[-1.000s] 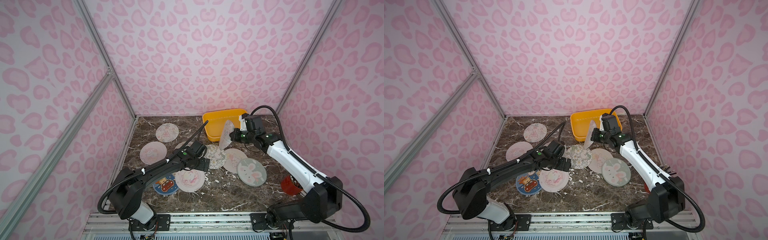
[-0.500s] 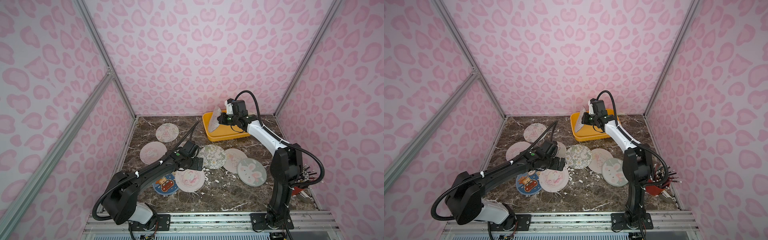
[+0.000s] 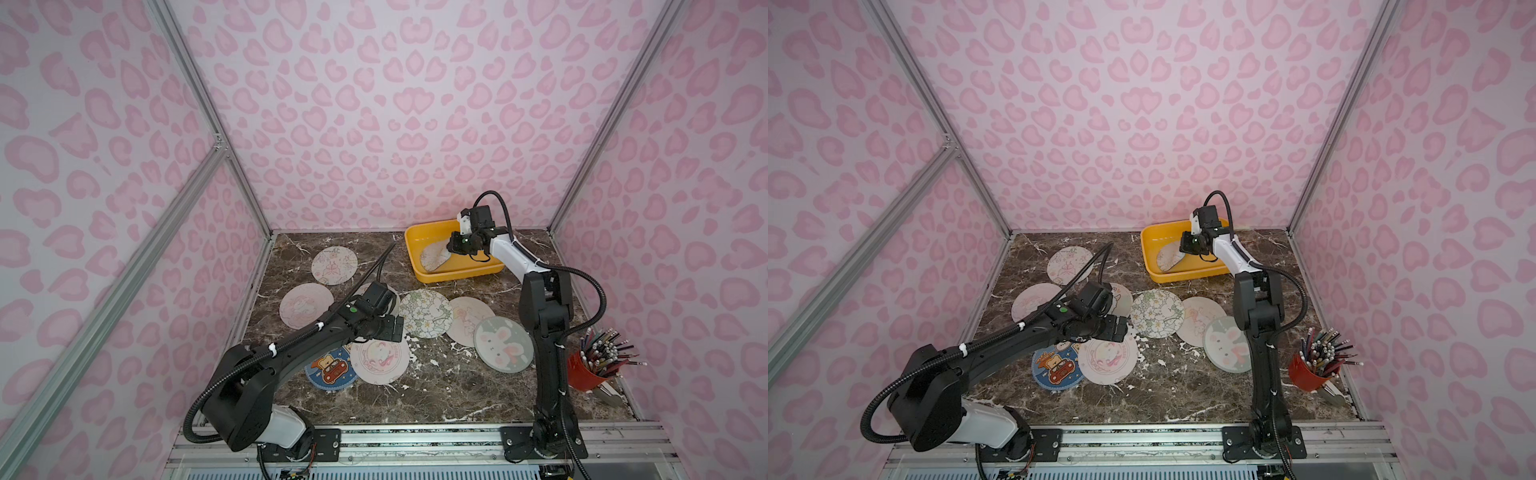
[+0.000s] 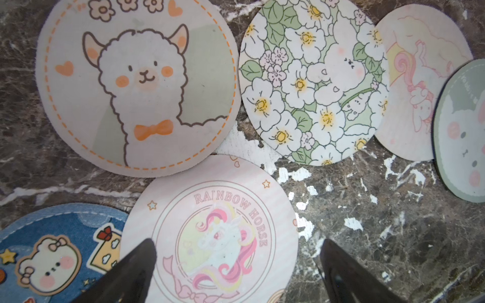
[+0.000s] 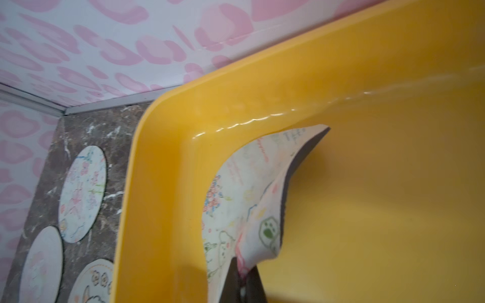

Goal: Put the coasters into the storage box
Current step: Place the coaster in the storage box.

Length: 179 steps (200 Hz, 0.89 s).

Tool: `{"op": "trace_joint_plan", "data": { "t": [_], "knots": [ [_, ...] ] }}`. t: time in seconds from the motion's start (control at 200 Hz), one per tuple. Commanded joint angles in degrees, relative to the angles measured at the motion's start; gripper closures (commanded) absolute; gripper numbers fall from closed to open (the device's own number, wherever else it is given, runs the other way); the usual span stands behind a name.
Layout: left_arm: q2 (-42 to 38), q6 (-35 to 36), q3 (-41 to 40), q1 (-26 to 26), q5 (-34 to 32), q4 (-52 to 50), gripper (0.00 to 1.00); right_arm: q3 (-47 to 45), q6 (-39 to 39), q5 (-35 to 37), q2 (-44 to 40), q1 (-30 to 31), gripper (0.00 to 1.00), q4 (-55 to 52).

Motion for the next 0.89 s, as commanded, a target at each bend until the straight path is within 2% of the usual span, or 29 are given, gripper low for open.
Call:
{"op": "trace_joint_plan", "data": {
  "t": [0.0, 0.065, 0.095, 0.19, 0.26, 0.38, 0.53, 0.65, 0.89],
  "knots": [
    [-0.46, 0.43, -0.37, 0.13, -1.07, 0.23, 0.00, 1.82, -2.90, 2.57, 1.68, -0.30, 1.00, -3.71],
    [-0.52, 0.40, -0.45, 0.22, -1.36, 0.17, 0.00, 2.44, -3.23, 3.86, 2.05, -0.41, 0.99, -4.58],
    [-0.58, 0.28, -0.46, 0.22, -1.49, 0.02, 0.00, 2.58, -3.28, 4.69, 2.06, -0.42, 0.93, -4.98],
    [-0.66, 0.29, -0.46, 0.31, -1.82, -0.34, 0.00, 2.94, -3.56, 7.05, 1.81, -0.50, 0.62, -6.82],
    [-0.82, 0.09, -0.70, 0.31, -2.16, -0.57, 0.00, 2.54, -3.62, 8.63, 1.07, -0.58, 0.50, -7.64],
    [-1.17, -0.26, -1.08, 0.44, -2.79, -0.62, 0.00, -0.05, -3.60, 9.90, -1.78, -0.56, 0.38, -6.78],
    [-1.26, -0.83, -1.12, 0.40, -3.18, -0.89, 0.00, -3.33, -3.28, 11.03, -6.15, -0.59, 0.30, -5.81],
    [-1.18, -1.16, -0.92, 0.42, -3.14, -0.84, 0.00, -7.82, -3.15, 10.02, -10.57, -0.59, 0.27, -4.65],
    [2.64, -1.10, 1.67, 0.40, -1.46, 0.45, 0.01, -28.70, -2.33, 6.15, -25.55, 0.08, 0.25, 0.82]
  ]
}}
